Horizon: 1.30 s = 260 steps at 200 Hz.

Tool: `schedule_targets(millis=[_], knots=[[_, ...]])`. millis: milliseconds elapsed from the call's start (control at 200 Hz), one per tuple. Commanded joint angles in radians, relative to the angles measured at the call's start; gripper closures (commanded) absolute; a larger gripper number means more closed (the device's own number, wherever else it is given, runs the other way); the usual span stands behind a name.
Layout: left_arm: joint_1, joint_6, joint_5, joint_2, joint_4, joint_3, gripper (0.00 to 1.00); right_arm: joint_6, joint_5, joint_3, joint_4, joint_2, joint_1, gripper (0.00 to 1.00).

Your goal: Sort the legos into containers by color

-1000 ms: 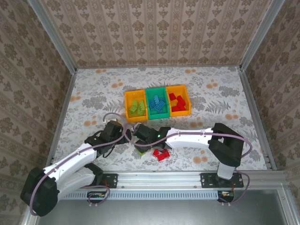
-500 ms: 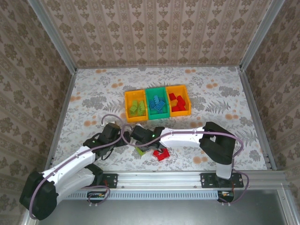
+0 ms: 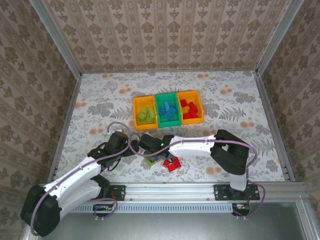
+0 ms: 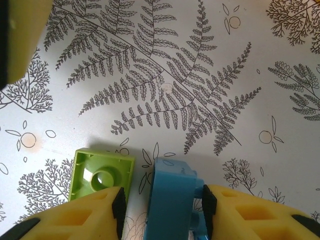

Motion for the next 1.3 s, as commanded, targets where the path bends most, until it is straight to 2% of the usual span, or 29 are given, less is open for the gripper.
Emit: schedule_targets(millis=[0, 565, 750, 895, 1140, 1295], knots=[[0.005, -0.005, 0.006, -0.02, -0.011, -0.01, 0.0, 0.002, -0.016, 0.016, -0.052, 0.033, -0.004, 0.53], [0.011, -0.011, 0.018, -0.027, -0.003, -0.016, 0.0, -0.005, 0.006, 0.023, -0.065, 0.066, -0.008, 0.53], [0.013, -0.013, 0.025, -0.025, 0.002, -0.019, 0.0, 0.004, 0.008, 0.018, -0.058, 0.053, -0.015, 0.63], [0.014, -0.015, 0.024, -0.027, 0.002, -0.019, 0.0, 0.016, 0.024, 0.009, -0.055, 0.023, -0.025, 0.66], [0.013, -0.023, 0.023, -0.029, -0.006, -0.015, 0.0, 0.07, -0.009, -0.039, 0.018, -0.114, -0.094, 0.72], [0.007, -0.038, 0.037, -0.028, -0.004, -0.01, 0.0, 0.113, -0.07, -0.064, 0.091, -0.2, -0.2, 0.72]])
